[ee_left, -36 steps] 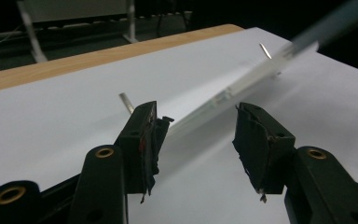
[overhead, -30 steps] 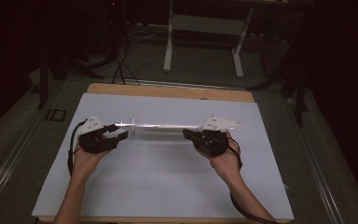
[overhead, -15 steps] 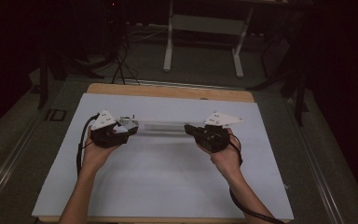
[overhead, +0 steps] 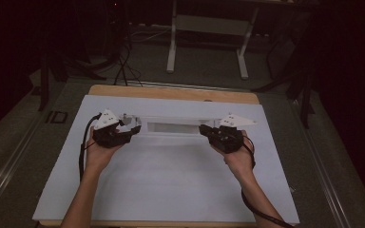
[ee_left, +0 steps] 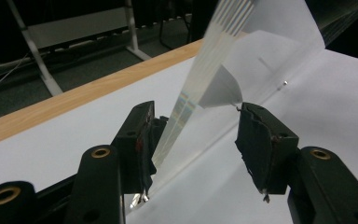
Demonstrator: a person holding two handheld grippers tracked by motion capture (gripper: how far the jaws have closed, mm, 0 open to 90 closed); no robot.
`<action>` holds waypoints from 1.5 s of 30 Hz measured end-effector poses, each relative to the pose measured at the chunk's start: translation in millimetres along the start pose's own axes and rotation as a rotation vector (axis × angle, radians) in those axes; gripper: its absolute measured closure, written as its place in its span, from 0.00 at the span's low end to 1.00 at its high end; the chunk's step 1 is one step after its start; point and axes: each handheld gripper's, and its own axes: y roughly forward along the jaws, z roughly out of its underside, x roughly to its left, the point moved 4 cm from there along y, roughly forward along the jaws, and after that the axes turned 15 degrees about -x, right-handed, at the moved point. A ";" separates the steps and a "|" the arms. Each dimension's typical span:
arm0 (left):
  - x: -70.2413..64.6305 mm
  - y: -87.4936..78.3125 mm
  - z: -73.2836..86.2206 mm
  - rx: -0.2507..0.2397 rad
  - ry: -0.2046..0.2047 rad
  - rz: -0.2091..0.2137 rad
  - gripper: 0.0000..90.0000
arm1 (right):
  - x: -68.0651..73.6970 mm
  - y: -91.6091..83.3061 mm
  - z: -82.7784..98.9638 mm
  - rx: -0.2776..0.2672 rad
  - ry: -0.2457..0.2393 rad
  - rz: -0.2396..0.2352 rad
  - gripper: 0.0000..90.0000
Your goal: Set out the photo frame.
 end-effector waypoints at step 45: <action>17.8 19.6 -9.4 -0.009 -0.058 -0.046 0.53 | -89.2 3.8 35.9 0.004 0.016 0.123 0.54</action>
